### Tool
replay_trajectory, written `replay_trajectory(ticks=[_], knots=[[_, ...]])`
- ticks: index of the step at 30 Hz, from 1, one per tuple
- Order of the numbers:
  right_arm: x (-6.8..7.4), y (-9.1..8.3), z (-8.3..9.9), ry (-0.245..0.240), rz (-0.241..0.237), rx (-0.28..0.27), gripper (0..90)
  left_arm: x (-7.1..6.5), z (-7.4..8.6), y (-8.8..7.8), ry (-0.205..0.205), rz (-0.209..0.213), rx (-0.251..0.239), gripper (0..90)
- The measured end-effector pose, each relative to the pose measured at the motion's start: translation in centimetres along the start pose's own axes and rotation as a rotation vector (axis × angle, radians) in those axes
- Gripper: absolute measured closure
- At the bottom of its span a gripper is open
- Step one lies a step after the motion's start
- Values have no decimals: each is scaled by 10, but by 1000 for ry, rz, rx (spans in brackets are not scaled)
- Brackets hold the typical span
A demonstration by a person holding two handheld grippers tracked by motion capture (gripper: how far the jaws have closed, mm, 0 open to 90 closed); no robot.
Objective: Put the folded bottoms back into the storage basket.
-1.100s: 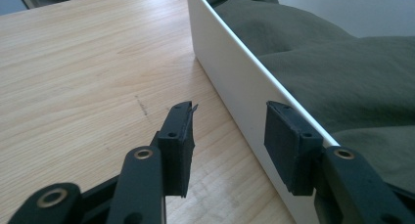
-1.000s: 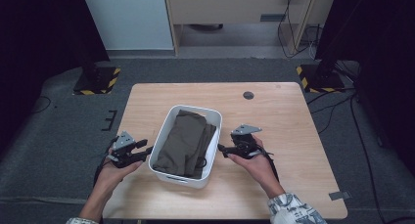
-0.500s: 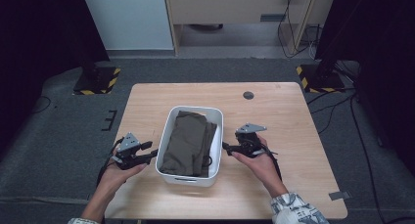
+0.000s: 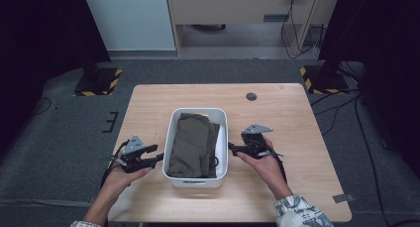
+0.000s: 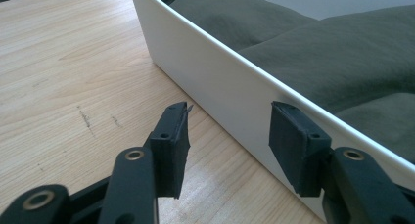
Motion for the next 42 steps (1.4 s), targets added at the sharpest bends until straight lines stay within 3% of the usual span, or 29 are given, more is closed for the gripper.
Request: replay_trajectory(ticks=[9,13,17,24,31,42], knots=[[-1,0,0,0,-1,0,284,1,0,1,1,-6,3,454],[-3,-1,1,-2,5,-2,222,6,1,3,-23,-14,18,313],[-5,0,2,3,4,6,180,8,1,4,-30,-22,28,250],[-5,1,3,-9,8,6,154,17,6,7,-57,-78,60,162],[-8,-2,4,-2,27,10,129,27,11,10,-121,-150,81,97],[-19,-17,7,12,53,-15,119,32,15,13,-132,-193,108,84]])
Point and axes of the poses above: each handheld gripper's, and its own axes: y roughly forward along the jaws, z roughly out of its underside, x roughly to its left, the point moved 2 cm from there along y, roughly forward along the jaws, and after that the axes turned 15 degrees about -z, right-handed, at the moved point
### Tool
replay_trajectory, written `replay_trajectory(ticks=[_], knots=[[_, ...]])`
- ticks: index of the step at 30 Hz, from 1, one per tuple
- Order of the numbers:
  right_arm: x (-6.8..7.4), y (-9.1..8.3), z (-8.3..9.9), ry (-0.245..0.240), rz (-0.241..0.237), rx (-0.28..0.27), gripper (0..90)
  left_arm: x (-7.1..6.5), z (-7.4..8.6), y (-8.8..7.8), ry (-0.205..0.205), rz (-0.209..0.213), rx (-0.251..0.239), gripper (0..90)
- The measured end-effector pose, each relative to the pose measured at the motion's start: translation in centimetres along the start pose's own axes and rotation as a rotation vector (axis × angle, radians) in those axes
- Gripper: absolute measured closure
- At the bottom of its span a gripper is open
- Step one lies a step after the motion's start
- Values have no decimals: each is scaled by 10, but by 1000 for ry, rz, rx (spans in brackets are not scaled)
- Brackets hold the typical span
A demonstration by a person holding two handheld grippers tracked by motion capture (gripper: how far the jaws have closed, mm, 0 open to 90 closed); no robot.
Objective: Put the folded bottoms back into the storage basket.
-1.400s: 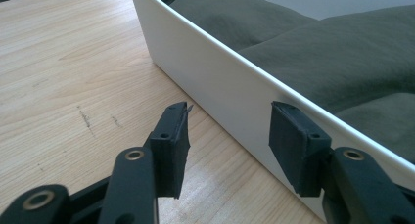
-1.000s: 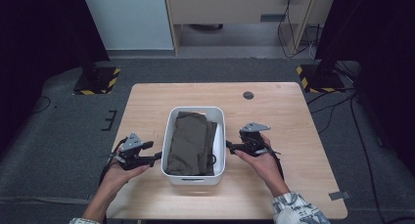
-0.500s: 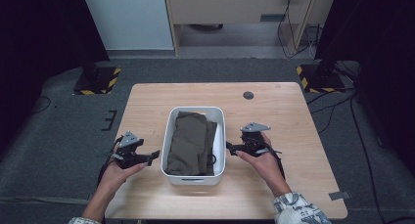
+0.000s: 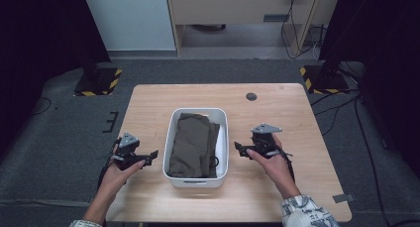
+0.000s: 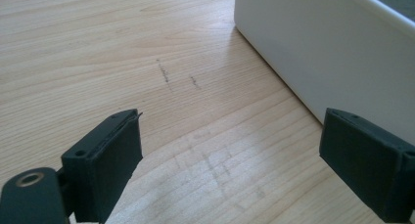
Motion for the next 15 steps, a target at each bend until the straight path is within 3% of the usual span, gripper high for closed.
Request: replay_trajectory(ticks=[15], knots=[[-20,-28,5,34,47,-51,110,2,2,2,19,-23,8,84]])
Point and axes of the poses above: each handheld gripper's, and its own axes: y roughly forward along the jaws, z roughly out of its underside, x roughly to its left, the point moved 2 cm from there along y, roughly forward along the jaws, and after that the axes turned 15 degrees about -z, right-handed, at the moved point
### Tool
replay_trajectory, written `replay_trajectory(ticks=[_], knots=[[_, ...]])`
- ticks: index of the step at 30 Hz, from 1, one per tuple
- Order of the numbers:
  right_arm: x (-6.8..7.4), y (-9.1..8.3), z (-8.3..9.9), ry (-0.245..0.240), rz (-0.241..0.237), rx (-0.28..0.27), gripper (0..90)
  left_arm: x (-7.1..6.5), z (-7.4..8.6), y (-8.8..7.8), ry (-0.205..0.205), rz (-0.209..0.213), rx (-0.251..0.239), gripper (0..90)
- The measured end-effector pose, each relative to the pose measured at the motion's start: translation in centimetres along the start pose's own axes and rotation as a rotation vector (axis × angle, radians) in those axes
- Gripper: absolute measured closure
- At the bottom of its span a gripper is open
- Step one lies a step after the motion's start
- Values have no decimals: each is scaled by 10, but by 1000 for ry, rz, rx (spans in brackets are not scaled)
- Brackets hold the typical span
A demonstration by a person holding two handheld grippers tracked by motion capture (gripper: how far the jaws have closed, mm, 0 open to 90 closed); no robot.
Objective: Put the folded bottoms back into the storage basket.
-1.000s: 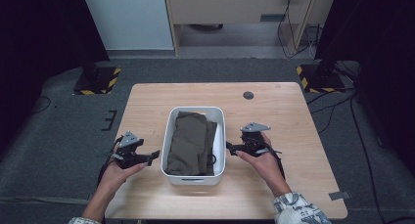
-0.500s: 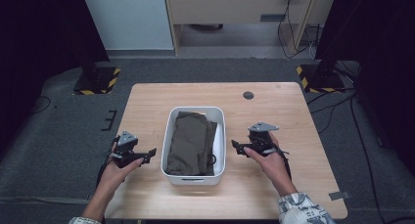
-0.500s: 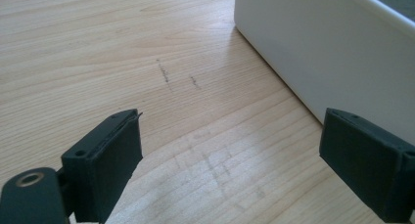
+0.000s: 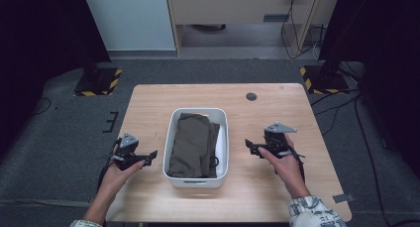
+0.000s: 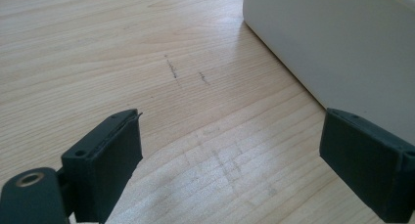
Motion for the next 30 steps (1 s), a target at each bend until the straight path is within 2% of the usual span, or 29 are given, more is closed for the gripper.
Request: replay_trajectory(ticks=[9,17,20,24,26,28,30], knots=[[-20,-23,8,32,53,-21,110,0,1,1,18,-14,8,86],[-41,-42,25,91,100,-21,104,4,5,5,28,-44,25,87],[-46,-46,35,111,117,-5,101,4,6,6,38,-46,34,87],[-54,-50,48,153,146,31,101,1,7,8,74,-67,55,89],[-56,-51,52,160,150,43,108,1,8,10,76,-66,64,89],[-57,-51,55,156,145,60,97,1,7,11,75,-71,74,88],[-60,-50,57,133,165,85,96,1,6,13,70,-75,74,86]])
Point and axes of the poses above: each handheld gripper's, and its own axes: y roughly forward along the jaws, z roughly out of its underside, x roughly to its left, the point moved 2 cm from there along y, roughly forward along the jaws, and after that the axes turned 15 degrees about -z, right-handed, at the moved point
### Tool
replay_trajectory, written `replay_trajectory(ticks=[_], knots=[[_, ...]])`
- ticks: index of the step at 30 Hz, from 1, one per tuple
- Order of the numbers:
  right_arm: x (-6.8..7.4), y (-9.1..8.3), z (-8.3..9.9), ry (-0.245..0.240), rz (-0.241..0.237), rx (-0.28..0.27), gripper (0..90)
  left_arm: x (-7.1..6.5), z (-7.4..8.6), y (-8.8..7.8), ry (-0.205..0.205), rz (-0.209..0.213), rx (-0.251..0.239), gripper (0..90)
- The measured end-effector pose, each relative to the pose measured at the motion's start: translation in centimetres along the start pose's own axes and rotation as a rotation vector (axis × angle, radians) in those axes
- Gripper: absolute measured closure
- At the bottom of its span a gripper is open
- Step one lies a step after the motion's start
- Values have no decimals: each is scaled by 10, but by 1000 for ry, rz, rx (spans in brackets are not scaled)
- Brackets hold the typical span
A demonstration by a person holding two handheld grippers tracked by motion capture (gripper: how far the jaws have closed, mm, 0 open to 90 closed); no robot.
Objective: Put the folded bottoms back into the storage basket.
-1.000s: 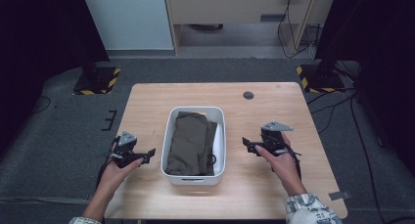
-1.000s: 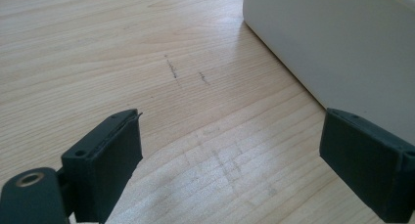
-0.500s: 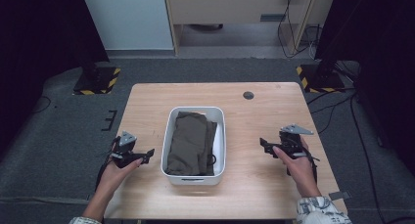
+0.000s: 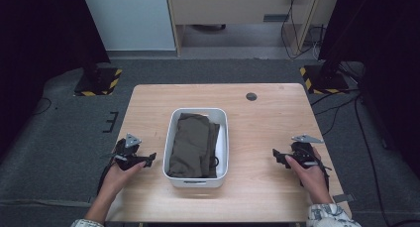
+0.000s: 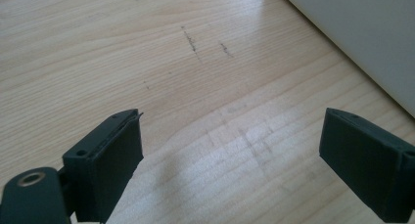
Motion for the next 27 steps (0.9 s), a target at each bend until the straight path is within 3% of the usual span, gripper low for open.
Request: replay_trajectory(ticks=[4,7,10,13,19,21,22,24,27], knots=[[-9,1,2,-4,56,4,105,2,-8,6,-10,-16,-1,83],[-21,-2,1,10,122,-28,123,1,-13,14,-19,-24,-4,82],[-27,-3,1,30,141,-53,120,0,-16,22,-18,-31,3,81],[-29,1,3,37,128,-37,113,-2,-19,30,-52,-21,12,76],[-28,8,5,40,108,9,89,-6,-17,42,-31,-20,35,67],[-25,12,5,12,115,33,72,-9,-15,46,-26,2,40,55],[-23,14,4,-16,115,52,60,-10,-14,48,-46,26,33,37],[-16,17,5,-44,69,72,38,-10,-14,49,-42,35,32,13],[-10,20,5,-62,56,80,28,-10,-14,49,-42,34,32,12]])
Point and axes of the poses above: each handheld gripper's, and its own axes: y roughly forward along the jaws, z roughly out of its underside, x roughly to its left, the point moved 2 cm from there along y, roughly forward along the jaws, and after that the axes turned 15 degrees about -z, right-handed, at the moved point
